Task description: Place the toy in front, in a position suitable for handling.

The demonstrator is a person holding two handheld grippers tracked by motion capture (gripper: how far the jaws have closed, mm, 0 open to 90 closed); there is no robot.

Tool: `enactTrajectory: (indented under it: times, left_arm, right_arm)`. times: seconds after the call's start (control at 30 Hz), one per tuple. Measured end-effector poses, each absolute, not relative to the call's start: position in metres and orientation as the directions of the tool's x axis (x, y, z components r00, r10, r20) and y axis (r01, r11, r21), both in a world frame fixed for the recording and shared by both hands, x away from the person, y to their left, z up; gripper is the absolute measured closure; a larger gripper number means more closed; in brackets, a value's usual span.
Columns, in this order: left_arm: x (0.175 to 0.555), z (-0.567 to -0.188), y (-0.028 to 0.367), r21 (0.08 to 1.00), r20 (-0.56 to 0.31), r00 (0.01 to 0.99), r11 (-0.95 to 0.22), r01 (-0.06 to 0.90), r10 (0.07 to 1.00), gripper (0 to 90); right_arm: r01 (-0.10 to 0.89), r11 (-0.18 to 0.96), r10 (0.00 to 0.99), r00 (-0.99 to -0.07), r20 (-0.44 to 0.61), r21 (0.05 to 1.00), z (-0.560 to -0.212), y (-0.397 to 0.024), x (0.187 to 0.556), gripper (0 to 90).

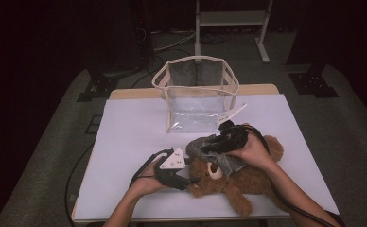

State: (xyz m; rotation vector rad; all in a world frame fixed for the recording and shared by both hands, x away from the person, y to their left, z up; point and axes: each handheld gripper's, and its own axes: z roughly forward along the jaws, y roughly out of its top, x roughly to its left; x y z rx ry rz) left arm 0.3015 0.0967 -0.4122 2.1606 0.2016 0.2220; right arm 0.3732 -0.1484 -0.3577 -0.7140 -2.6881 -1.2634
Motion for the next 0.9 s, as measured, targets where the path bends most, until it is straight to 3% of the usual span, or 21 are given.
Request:
enactTrajectory:
  times: [0.17, 0.4, 0.5, 0.6, 0.77, 0.9]
  left_arm:
    - [0.302, -0.413, 0.093, 0.824, 0.083, 0.972, -0.564, 0.057, 0.221, 40.9]
    - [0.301, -0.413, 0.093, 0.817, 0.091, 0.975, -0.575, 0.044, 0.204, 39.8]
    - [0.302, -0.413, 0.099, 0.823, 0.073, 0.977, -0.566, 0.053, 0.199, 40.6]
    - [0.304, -0.415, 0.100, 0.827, 0.076, 0.970, -0.558, 0.068, 0.230, 41.4]
    - [0.308, -0.414, 0.087, 0.838, 0.137, 0.951, -0.545, 0.038, 0.278, 39.8]
    - [0.316, -0.417, 0.087, 0.857, 0.115, 0.932, -0.508, 0.083, 0.344, 39.7]
  right_arm:
    - [0.478, 0.522, 0.414, -0.866, 0.280, 0.706, -0.356, -0.167, 0.378, 71.6]
    - [0.440, 0.544, 0.369, -0.890, 0.267, 0.715, -0.354, -0.144, 0.377, 71.4]
    - [0.455, 0.547, 0.398, -0.880, 0.261, 0.703, -0.361, -0.151, 0.383, 71.5]
    - [0.481, 0.529, 0.437, -0.861, 0.262, 0.699, -0.359, -0.162, 0.387, 71.6]
    - [0.448, 0.510, 0.372, -0.885, 0.281, 0.735, -0.342, -0.159, 0.370, 71.8]
    - [0.404, 0.539, 0.342, -0.907, 0.247, 0.739, -0.334, -0.146, 0.354, 71.9]
